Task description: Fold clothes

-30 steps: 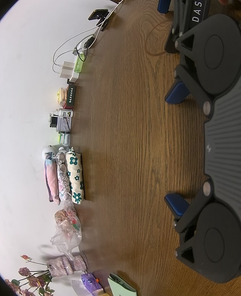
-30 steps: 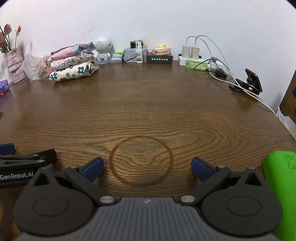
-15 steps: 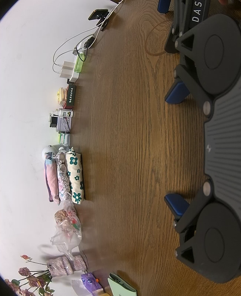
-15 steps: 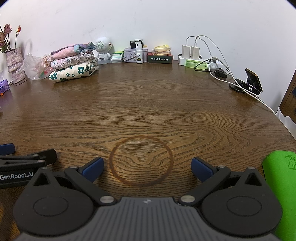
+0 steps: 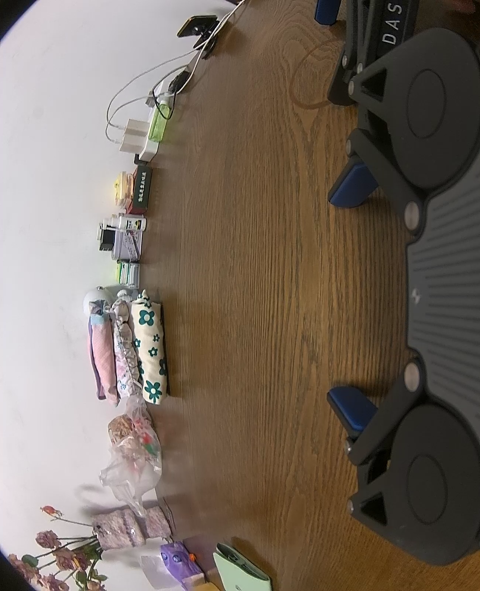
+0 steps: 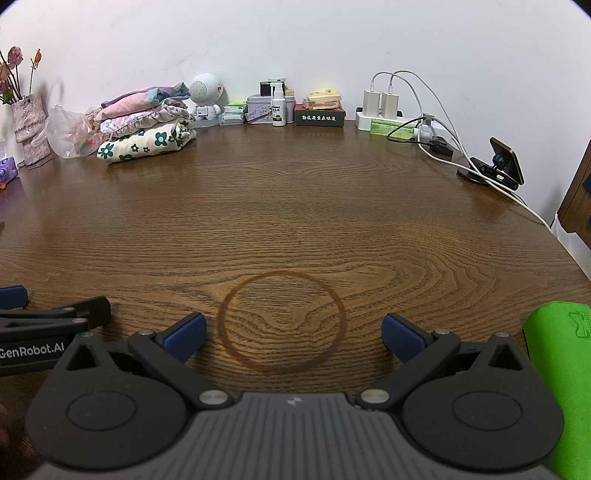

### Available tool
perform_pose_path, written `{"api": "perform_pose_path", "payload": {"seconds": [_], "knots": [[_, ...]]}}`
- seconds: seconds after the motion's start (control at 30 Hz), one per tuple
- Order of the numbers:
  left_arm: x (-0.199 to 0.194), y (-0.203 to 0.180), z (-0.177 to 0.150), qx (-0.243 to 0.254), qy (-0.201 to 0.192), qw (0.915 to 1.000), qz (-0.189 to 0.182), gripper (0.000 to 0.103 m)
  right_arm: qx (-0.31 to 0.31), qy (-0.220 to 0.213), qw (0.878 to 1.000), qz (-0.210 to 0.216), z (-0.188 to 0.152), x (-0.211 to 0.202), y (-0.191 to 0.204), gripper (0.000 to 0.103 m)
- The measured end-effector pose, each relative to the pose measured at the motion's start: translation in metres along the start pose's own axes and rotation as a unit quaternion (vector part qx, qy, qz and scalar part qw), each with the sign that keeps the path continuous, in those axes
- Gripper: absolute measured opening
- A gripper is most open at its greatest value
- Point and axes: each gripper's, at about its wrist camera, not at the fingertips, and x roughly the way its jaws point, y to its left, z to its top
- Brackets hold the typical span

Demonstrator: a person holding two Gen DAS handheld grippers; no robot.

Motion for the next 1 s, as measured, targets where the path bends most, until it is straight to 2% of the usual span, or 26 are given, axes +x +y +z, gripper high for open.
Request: {"api": "perform_pose_path", "payload": {"seconds": [0.1, 0.2, 0.3, 0.37, 0.43, 0.5, 0.6, 0.7, 0.77, 0.8, 0.87, 0.9, 0.93, 0.97, 1.0], "knots": [[0.006, 0.008, 0.007, -0.001, 0.007, 1.0000, 0.001, 0.103, -0.002, -0.002, 1.000, 0.002, 0.005, 0.005, 0.004, 0.103], [0.019, 0.034, 0.026, 0.008, 0.008, 0.9993, -0.036, 0.100, -0.032, 0.000, 0.999, 0.033, 0.019, 0.020, 0.013, 0.103], [0.039, 0.071, 0.062, -0.019, -0.016, 0.9994, -0.025, 0.100, -0.065, -0.007, 0.995, 0.073, 0.044, 0.035, 0.029, 0.103], [0.053, 0.095, 0.086, -0.038, -0.032, 0.9986, -0.017, 0.100, -0.053, -0.025, 0.992, 0.111, 0.073, 0.048, 0.038, 0.103], [0.069, 0.118, 0.110, -0.054, -0.044, 0.9975, -0.013, 0.100, -0.024, -0.038, 0.986, 0.163, 0.107, 0.071, 0.043, 0.103], [0.096, 0.132, 0.133, -0.061, -0.043, 0.9970, -0.024, 0.100, -0.009, -0.047, 0.981, 0.186, 0.139, 0.097, 0.053, 0.103], [0.135, 0.152, 0.167, -0.070, -0.040, 0.9958, -0.042, 0.099, -0.040, -0.075, 0.972, 0.219, 0.179, 0.139, 0.080, 0.103], [0.172, 0.160, 0.187, -0.061, -0.028, 0.9965, -0.051, 0.097, -0.070, -0.068, 0.962, 0.256, 0.202, 0.179, 0.105, 0.103], [0.197, 0.164, 0.197, -0.070, -0.003, 0.9967, -0.042, 0.089, -0.080, -0.064, 0.961, 0.255, 0.214, 0.205, 0.117, 0.100], [0.206, 0.169, 0.202, -0.085, 0.008, 0.9952, -0.047, 0.088, -0.075, -0.062, 0.961, 0.258, 0.220, 0.215, 0.119, 0.097], [0.224, 0.180, 0.210, -0.132, 0.025, 0.9879, -0.078, 0.062, -0.055, -0.043, 0.959, 0.276, 0.230, 0.237, 0.119, 0.090], [0.231, 0.185, 0.213, -0.157, 0.032, 0.9815, -0.105, 0.050, -0.046, -0.021, 0.957, 0.286, 0.235, 0.250, 0.121, 0.067], [0.235, 0.188, 0.216, -0.177, 0.036, 0.9757, -0.124, 0.023, -0.033, 0.003, 0.955, 0.295, 0.239, 0.260, 0.121, 0.047], [0.234, 0.187, 0.220, -0.188, 0.037, 0.9729, -0.129, 0.018, -0.015, 0.017, 0.952, 0.306, 0.242, 0.263, 0.120, 0.040], [0.227, 0.184, 0.225, -0.190, 0.024, 0.9722, -0.135, 0.016, 0.004, 0.031, 0.948, 0.316, 0.245, 0.267, 0.119, 0.028]]}}
